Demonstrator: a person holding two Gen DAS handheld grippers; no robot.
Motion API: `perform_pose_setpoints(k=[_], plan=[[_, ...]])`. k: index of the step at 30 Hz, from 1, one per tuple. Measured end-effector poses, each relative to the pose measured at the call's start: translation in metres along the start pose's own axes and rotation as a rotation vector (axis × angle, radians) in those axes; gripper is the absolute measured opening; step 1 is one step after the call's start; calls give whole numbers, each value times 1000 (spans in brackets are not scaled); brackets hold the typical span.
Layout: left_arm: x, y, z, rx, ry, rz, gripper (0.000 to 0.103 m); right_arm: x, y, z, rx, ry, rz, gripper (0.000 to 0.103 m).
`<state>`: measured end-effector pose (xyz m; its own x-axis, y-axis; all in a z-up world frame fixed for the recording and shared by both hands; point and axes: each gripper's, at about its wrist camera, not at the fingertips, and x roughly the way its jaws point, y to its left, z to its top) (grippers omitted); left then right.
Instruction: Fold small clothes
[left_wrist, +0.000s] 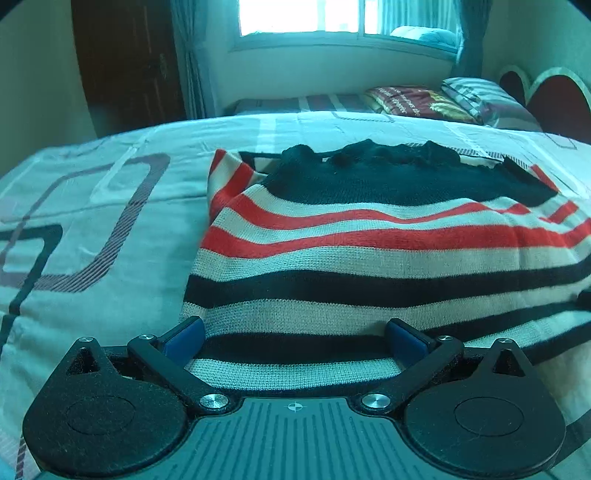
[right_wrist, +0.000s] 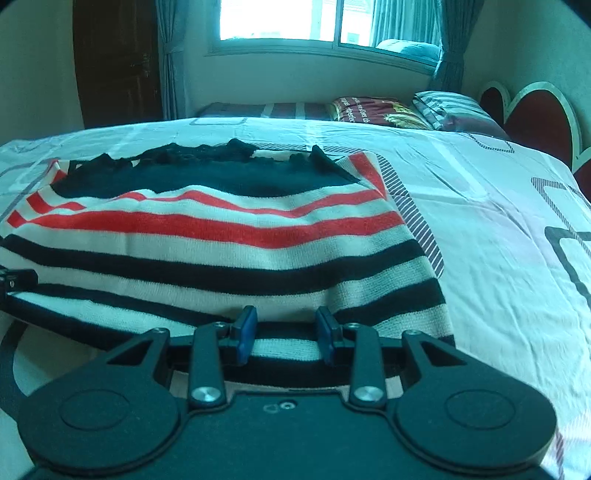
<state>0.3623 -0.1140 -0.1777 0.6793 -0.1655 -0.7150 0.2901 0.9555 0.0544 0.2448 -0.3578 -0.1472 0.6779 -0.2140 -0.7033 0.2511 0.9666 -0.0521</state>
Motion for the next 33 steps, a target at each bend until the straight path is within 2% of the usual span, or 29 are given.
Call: perform_pose_setpoints(k=[5, 7, 10, 12, 14, 17, 19, 23, 28, 33], plan=[[-20, 2, 4, -14, -68, 10, 103, -18, -22, 13, 71, -80, -24, 35], [-19, 5, 6, -33, -83, 22, 103, -13, -32, 17, 82, -68, -47, 35], [5, 13, 4, -51, 1, 46, 103, 6, -47, 11, 89, 13, -89, 33], [12, 27, 2, -135, 26, -12, 103, 9, -56, 5, 108, 6, -63, 33], [15, 31, 3, -159, 41, -27, 103, 9, -54, 3, 75, 3, -70, 33], [7, 25, 3, -144, 38, 13, 103, 7, -53, 7, 103, 22, -74, 33], [-8, 21, 4, -136, 2, 23, 103, -7, -47, 10, 111, -6, -49, 36], [-27, 6, 14, -104, -62, -3, 103, -20, -19, 21, 75, -63, 43, 35], [-15, -4, 33, -108, -68, 22, 103, -8, 20, 41, 28, -73, 111, 34], [12, -3, 38, -105, -19, 74, 103, 5, 51, 59, -16, -97, 130, 34]])
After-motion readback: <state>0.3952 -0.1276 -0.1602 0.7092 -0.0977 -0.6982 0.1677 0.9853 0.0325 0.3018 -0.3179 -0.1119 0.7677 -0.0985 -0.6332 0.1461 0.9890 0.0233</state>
